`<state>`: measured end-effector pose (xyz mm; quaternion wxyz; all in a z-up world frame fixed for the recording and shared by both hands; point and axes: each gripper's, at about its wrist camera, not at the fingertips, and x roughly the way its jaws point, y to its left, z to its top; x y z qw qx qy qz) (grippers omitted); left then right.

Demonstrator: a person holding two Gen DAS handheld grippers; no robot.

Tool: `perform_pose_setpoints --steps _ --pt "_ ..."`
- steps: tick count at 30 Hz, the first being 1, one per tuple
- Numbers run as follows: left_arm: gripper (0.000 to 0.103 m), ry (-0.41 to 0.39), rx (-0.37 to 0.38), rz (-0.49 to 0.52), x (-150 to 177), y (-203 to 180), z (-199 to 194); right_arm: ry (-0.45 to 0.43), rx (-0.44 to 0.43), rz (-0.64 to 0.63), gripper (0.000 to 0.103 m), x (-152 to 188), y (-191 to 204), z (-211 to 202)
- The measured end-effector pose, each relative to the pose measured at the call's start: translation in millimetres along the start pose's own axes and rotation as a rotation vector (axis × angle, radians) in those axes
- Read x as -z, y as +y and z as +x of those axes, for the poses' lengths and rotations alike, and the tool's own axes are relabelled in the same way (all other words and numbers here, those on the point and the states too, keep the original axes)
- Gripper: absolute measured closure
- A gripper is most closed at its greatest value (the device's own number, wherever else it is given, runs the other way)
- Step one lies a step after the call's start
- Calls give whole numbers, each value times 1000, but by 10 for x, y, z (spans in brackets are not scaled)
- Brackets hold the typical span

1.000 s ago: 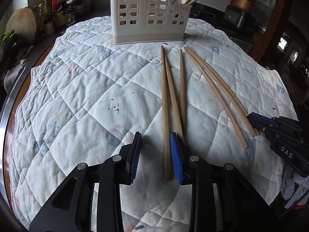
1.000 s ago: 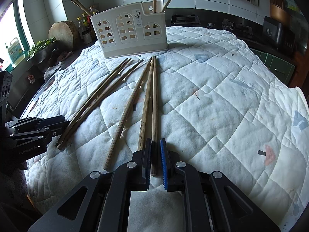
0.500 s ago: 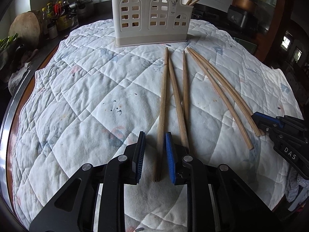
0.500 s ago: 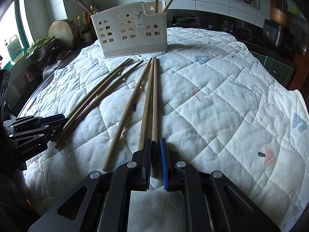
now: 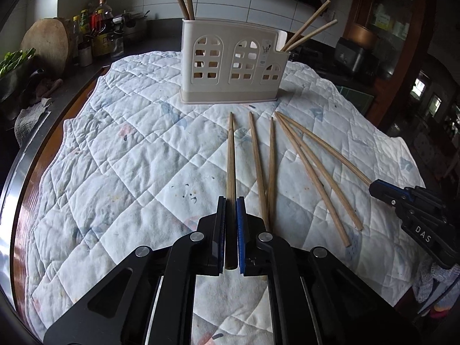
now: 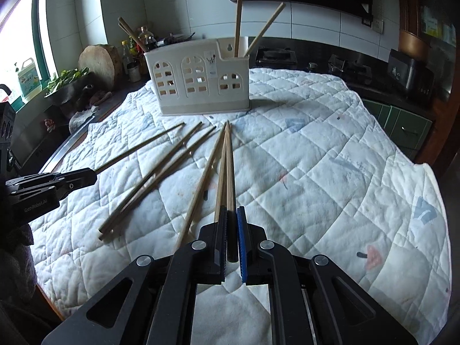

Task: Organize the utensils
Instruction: 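Close the left gripper on a chopstick while the right gripper closes on another, then lift the left gripper's chopstick into the white holder while the right gripper inserts its own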

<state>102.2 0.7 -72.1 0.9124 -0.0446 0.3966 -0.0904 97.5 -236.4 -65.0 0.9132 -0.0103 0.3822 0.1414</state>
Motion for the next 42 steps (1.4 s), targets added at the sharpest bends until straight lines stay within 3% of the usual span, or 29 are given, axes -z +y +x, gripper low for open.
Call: perform_pose_setpoints --steps 10,26,35,42 --pt "97 -149 51 15 -530 51 -429 -170 -4 -84 96 -787 85 -455" --pt "97 -214 70 101 -1528 38 -713 -235 -32 -198 96 -2080 184 -756" --pt "97 -366 84 82 -2019 50 -1150 -269 -27 -180 96 -2425 152 -802" --pt "97 -397 33 59 -2280 115 -1048 -228 -13 -187 96 -2557 197 -554"
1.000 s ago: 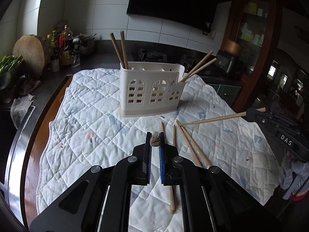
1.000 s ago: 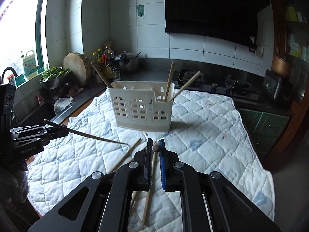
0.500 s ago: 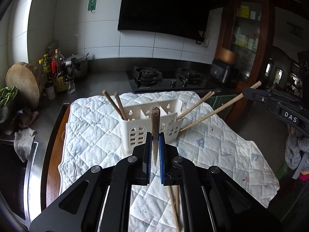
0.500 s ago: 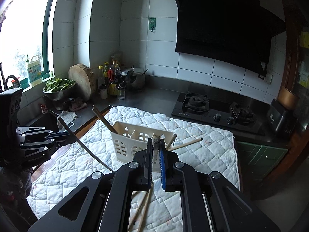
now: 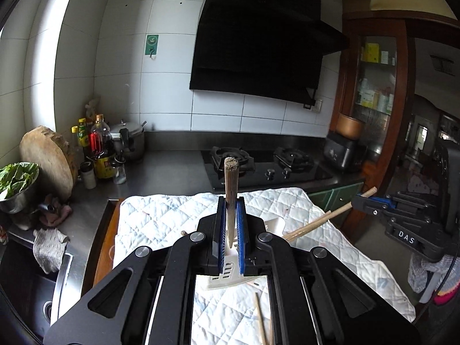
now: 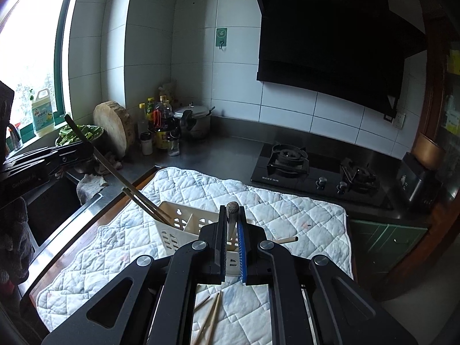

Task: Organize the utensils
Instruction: 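Lift the left gripper's chopstick into the white holder while the right gripper inserts its own, then open both grippers and withdraw them from the holder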

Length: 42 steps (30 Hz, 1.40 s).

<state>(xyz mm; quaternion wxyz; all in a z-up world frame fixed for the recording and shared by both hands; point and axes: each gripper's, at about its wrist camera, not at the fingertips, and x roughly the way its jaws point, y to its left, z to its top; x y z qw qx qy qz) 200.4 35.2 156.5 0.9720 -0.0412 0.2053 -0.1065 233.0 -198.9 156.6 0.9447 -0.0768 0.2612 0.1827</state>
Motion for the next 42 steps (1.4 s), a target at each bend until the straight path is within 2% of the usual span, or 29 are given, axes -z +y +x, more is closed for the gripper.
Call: perform_pose_setpoints --steps 12,18,20,21,23,27,29,30,31,33,37,39,42 --pt "97 129 -25 -11 104 133 561 104 5 -2 96 58 -34 467" --pt "94 139 -43 -3 194 167 592 115 -12 15 96 110 -56 555" --pt "91 133 -44 4 199 146 553 109 -11 19 96 113 -57 543" --pt "83 128 -43 7 198 139 524 102 -12 19 96 112 -53 521" --pt "76 112 -56 19 195 109 451 89 -10 15 93 108 -41 467" --pt "76 97 -50 26 212 65 319 60 -7 5 89 124 1 310" --pt "76 88 -48 36 235 31 234 43 -10 2 81 149 21 211" --pt "76 85 -49 42 253 14 191 35 -11 2 81 166 32 156" --pt "74 82 -51 48 276 -6 141 28 -12 2 81 190 44 106" --pt "65 76 -56 57 320 -30 54 17 -19 2 81 254 68 3" --pt "64 73 -52 62 447 -67 -104 2 -26 3 75 452 129 -167" --pt "56 74 -47 59 540 -80 -174 2 -29 0 74 578 179 -224" --pt "52 76 -48 49 693 -79 -254 3 -26 -3 72 775 240 -291"
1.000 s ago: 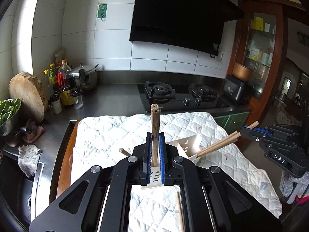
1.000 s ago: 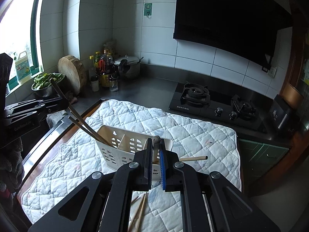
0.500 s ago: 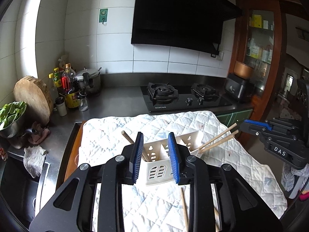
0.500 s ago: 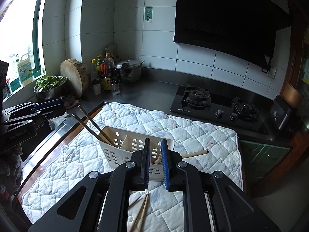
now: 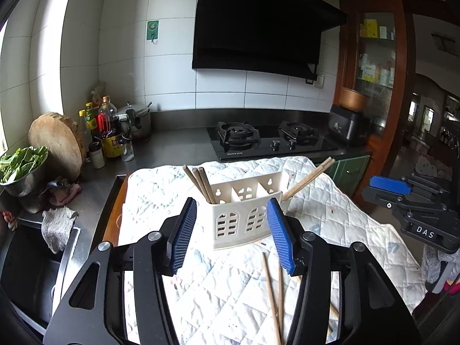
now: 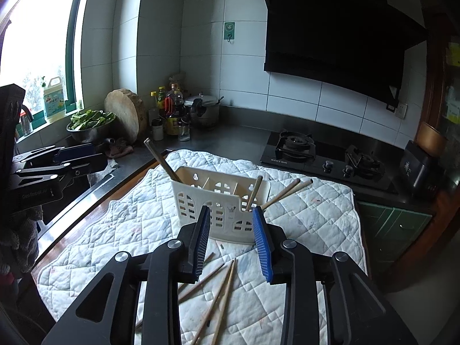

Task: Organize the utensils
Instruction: 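Open both grippers and withdraw them from the holder, then lower the left gripper onto a chopstick and close while the right gripper grasps another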

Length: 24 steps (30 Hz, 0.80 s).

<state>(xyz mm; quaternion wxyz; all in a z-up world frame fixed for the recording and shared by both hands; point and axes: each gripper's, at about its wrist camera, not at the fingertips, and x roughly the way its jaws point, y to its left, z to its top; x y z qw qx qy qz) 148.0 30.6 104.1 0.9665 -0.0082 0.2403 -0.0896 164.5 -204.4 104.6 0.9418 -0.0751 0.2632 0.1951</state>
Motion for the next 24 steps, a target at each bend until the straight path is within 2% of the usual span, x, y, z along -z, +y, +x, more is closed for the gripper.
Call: perform_pose_setpoints --steps 4,7,17,24 --pt "49 23 6 -22 248 5 -43 6 7 3 69 269 82 -55" --pt "44 45 1 -28 463 -5 -51 15 16 11 63 470 124 -76" --pt "37 128 -20 -88 1093 58 8 54 23 76 58 963 192 -49" --pt "36 161 -46 -119 1336 97 41 85 42 99 58 1176 221 13"
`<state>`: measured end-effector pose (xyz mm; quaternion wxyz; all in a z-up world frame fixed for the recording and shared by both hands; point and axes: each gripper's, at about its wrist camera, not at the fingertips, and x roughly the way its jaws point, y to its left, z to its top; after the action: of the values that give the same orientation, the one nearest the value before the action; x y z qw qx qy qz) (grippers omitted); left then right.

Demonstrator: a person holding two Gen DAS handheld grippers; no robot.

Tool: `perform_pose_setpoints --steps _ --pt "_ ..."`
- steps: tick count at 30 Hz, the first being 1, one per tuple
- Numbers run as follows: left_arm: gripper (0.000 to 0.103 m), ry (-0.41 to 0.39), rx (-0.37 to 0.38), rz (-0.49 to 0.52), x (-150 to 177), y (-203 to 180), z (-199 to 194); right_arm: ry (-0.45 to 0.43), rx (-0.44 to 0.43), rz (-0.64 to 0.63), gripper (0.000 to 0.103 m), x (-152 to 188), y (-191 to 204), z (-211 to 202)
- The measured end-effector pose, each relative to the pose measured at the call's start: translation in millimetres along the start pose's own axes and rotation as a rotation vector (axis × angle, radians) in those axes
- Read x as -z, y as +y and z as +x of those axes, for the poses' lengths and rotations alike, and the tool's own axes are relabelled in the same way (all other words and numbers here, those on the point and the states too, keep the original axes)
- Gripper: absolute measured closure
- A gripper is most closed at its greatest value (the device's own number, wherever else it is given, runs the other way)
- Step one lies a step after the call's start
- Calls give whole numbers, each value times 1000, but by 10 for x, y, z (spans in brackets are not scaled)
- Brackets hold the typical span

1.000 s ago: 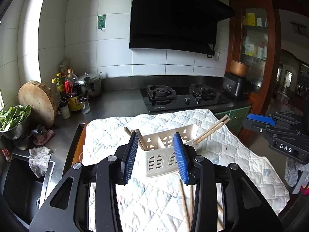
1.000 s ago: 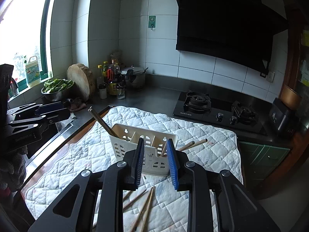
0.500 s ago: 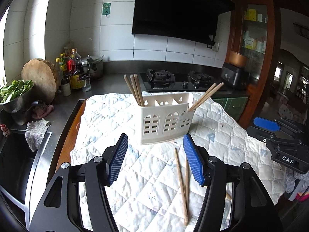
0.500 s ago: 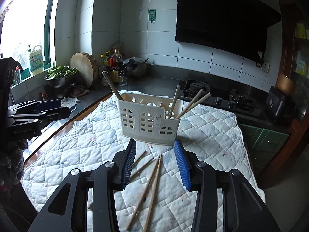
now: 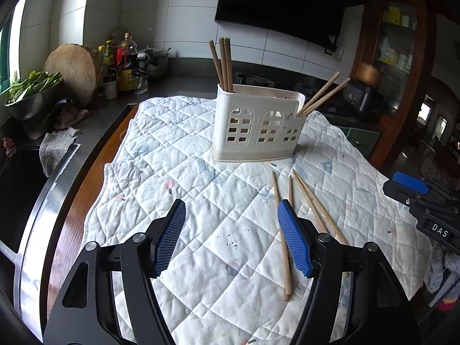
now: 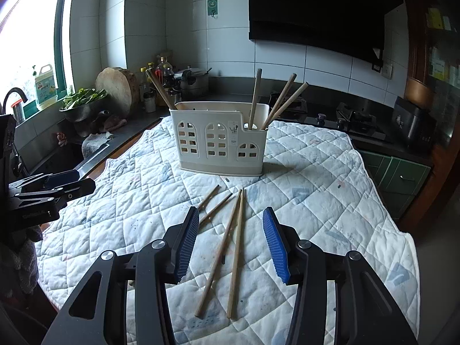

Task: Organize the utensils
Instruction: 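Lower the left gripper onto a chopstick and close while the right gripper grasps another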

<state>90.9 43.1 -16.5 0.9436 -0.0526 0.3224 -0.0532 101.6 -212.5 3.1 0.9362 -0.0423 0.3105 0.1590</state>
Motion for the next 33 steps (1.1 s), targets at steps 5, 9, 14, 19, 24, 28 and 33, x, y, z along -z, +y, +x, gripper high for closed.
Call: perform_pose_setpoints --steps 5,9,14,19,24,28,33 --pt "36 21 -4 -7 114 -11 50 31 0 14 57 144 2 89" --pt "33 40 -13 7 195 -57 104 51 1 25 57 257 -22 150" --pt "33 76 -4 18 322 -119 196 79 8 47 57 394 -79 216" --pt "33 121 7 31 460 -197 308 119 9 68 57 538 -138 298" --pt "33 165 30 53 594 -321 417 156 2 85 57 679 -145 371" --pt "35 199 47 59 647 -392 515 172 -3 96 57 742 -149 408" --pt "44 228 60 70 644 -462 654 178 -5 101 57 756 -160 421"
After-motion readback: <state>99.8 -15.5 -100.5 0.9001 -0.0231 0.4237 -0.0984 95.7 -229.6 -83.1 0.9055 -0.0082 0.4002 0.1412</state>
